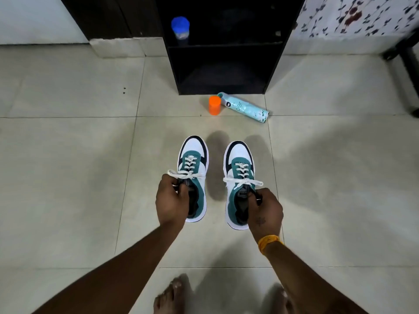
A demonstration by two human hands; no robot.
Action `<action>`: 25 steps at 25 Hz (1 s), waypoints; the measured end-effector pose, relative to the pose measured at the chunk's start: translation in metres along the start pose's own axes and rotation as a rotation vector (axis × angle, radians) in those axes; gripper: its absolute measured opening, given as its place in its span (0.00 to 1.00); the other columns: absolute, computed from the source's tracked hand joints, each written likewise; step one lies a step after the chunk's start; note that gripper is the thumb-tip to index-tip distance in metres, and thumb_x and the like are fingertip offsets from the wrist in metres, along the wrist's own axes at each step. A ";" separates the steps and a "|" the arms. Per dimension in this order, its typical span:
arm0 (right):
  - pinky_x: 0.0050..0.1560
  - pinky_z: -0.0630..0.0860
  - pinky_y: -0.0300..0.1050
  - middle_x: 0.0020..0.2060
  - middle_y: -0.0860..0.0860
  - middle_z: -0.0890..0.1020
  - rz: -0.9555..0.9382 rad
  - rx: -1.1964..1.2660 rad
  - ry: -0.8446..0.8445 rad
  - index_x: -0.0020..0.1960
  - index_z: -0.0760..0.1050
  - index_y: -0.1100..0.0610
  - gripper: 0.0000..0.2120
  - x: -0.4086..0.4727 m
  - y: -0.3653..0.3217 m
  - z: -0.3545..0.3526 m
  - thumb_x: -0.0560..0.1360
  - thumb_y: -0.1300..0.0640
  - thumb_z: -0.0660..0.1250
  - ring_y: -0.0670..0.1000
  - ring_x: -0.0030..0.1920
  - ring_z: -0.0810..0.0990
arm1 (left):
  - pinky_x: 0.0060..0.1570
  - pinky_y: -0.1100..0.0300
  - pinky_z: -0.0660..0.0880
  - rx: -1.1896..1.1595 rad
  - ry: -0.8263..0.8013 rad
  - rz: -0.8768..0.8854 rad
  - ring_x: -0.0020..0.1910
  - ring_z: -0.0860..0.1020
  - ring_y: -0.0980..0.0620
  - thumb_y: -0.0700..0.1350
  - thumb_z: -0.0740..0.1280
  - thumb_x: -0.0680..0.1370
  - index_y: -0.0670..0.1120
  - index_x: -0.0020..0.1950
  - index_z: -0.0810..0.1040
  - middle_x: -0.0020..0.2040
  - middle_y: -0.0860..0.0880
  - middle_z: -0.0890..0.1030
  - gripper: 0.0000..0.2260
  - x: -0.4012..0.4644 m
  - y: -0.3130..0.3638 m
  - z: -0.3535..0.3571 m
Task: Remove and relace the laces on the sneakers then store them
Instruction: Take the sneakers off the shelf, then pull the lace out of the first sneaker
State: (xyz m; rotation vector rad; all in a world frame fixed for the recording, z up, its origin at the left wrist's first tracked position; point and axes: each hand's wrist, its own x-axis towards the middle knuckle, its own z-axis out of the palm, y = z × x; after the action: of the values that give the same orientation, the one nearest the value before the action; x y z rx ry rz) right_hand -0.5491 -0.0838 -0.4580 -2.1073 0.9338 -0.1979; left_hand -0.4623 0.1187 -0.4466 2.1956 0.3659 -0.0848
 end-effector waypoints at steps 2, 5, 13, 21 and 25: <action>0.41 0.71 0.44 0.40 0.51 0.81 0.000 0.002 0.012 0.46 0.78 0.55 0.05 0.012 0.031 0.025 0.80 0.56 0.68 0.53 0.40 0.78 | 0.47 0.48 0.78 0.031 -0.018 0.018 0.46 0.80 0.47 0.46 0.66 0.79 0.50 0.49 0.71 0.48 0.50 0.81 0.04 0.014 -0.029 0.025; 0.42 0.74 0.47 0.40 0.51 0.80 -0.033 -0.006 0.029 0.46 0.77 0.55 0.05 0.030 0.060 0.051 0.80 0.56 0.67 0.54 0.40 0.78 | 0.47 0.47 0.78 0.053 -0.041 0.034 0.45 0.80 0.45 0.46 0.65 0.79 0.49 0.49 0.70 0.48 0.49 0.80 0.04 0.031 -0.058 0.054; 0.42 0.77 0.49 0.39 0.51 0.82 -0.094 0.032 0.131 0.45 0.79 0.55 0.07 0.085 0.087 0.104 0.78 0.52 0.70 0.56 0.40 0.80 | 0.49 0.47 0.78 -0.021 0.022 0.104 0.47 0.80 0.45 0.45 0.65 0.81 0.47 0.53 0.70 0.51 0.47 0.79 0.05 0.068 -0.101 0.101; 0.42 0.72 0.45 0.43 0.47 0.78 -0.203 0.092 0.315 0.48 0.79 0.51 0.06 0.075 0.057 0.090 0.73 0.51 0.71 0.50 0.44 0.76 | 0.53 0.53 0.79 -0.133 -0.124 0.002 0.51 0.82 0.55 0.52 0.73 0.79 0.51 0.57 0.76 0.53 0.53 0.83 0.11 0.075 -0.097 0.088; 0.41 0.75 0.43 0.36 0.45 0.81 -0.416 0.226 0.120 0.43 0.79 0.52 0.02 0.052 0.021 0.127 0.74 0.58 0.70 0.47 0.37 0.79 | 0.52 0.54 0.80 -0.175 -0.182 -0.020 0.49 0.83 0.52 0.49 0.77 0.76 0.50 0.50 0.80 0.48 0.54 0.84 0.09 0.078 -0.104 0.071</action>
State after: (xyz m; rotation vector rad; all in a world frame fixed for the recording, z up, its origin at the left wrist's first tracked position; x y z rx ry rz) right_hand -0.4691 -0.0495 -0.5662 -2.0700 0.5004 -0.6190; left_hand -0.4133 0.1393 -0.5843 1.9937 0.2823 -0.2522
